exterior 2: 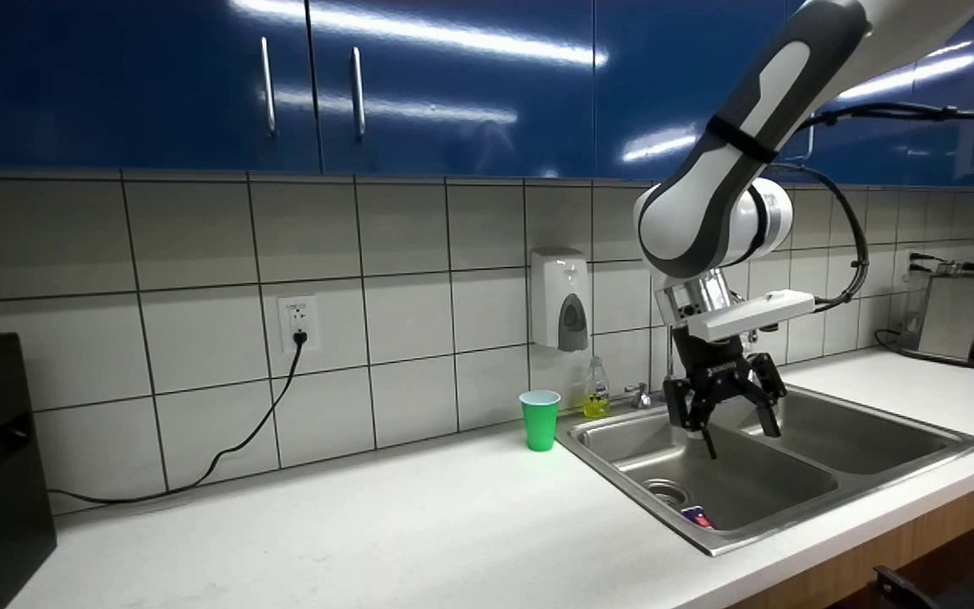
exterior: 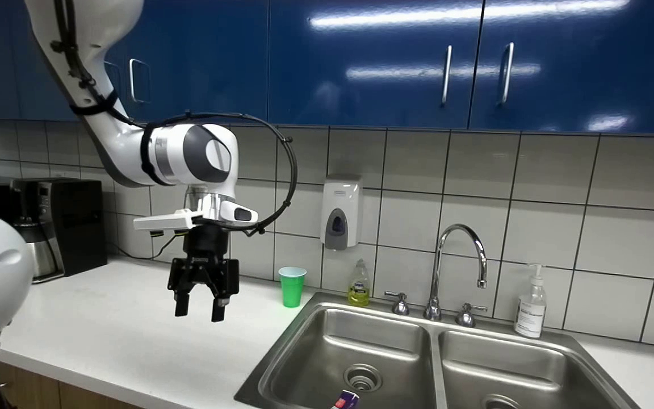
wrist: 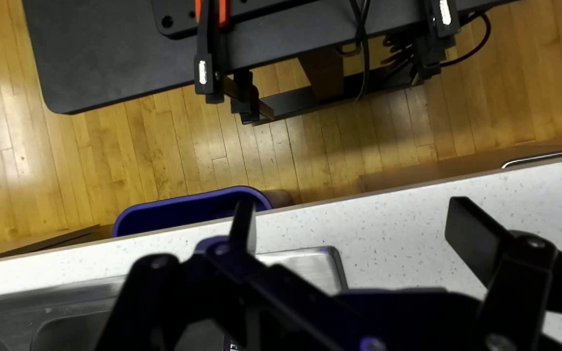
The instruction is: Put the chocolate bar inside the left sink
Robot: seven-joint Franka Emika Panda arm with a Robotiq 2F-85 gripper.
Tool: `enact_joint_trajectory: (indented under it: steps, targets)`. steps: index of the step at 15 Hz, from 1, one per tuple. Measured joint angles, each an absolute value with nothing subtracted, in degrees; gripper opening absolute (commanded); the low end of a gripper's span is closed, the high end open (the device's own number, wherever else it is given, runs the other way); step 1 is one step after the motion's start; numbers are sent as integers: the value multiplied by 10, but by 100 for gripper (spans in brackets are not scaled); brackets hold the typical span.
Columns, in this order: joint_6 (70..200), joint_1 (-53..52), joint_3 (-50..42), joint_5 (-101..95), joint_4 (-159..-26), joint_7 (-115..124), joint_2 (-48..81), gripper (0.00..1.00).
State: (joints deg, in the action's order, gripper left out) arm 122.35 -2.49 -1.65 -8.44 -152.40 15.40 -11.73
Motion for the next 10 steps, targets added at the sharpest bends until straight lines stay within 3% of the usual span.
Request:
enact_joint_trajectory:
  steps: [10]
  targets:
    - [1224,-23,-13,-83,-1526,154,-115,100]
